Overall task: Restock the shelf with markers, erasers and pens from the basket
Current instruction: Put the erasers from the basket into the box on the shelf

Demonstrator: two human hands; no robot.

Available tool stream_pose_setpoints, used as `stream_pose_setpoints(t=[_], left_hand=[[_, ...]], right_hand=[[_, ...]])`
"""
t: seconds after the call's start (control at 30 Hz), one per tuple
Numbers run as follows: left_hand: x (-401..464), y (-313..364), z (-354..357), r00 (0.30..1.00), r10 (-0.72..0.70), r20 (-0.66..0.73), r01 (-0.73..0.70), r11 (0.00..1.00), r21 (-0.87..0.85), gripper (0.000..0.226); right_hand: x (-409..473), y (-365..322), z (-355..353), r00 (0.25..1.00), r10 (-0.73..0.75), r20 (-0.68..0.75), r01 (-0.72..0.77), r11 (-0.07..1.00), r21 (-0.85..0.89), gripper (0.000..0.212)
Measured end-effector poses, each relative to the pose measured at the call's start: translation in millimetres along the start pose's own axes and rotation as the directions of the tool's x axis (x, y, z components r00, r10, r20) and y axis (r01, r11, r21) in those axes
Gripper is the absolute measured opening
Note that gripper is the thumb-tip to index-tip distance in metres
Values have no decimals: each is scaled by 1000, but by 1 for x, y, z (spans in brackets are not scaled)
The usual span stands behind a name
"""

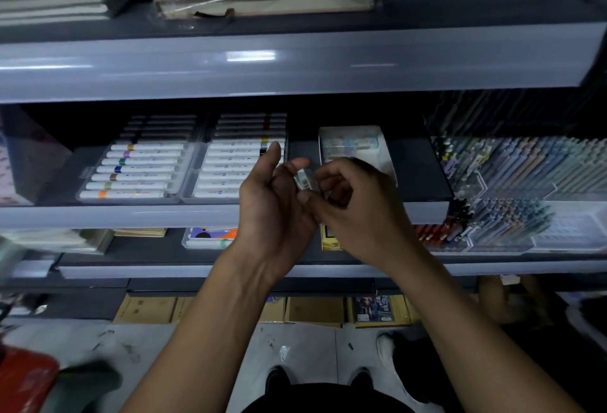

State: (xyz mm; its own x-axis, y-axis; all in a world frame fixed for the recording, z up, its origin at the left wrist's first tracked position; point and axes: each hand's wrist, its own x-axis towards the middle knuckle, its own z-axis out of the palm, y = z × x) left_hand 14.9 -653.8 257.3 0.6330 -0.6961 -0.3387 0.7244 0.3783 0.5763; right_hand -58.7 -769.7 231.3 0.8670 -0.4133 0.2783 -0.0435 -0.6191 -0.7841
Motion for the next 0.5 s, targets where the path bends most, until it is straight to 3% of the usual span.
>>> stream_pose_setpoints(t=[0.13,0.27,0.33,0.5], left_hand=[[-1,-2,0,1000,3,-21,-2,999,34,44],[3,-3,-2,1000,4,-1,-4,995,101,50],[8,-5,-3,1000,19,-22,-14,980,197,55],[20,-8,-7,987,110,-120,-35,863,505,43]], right_hand=[[1,1,-2,999,49,9,-49,995,90,23],[2,-3,-8,999,-30,28,23,976,219,27],[6,-1,-14,999,-34,1,33,980,198,24],[26,16,-39,996,27,-84,-14,987,160,23]])
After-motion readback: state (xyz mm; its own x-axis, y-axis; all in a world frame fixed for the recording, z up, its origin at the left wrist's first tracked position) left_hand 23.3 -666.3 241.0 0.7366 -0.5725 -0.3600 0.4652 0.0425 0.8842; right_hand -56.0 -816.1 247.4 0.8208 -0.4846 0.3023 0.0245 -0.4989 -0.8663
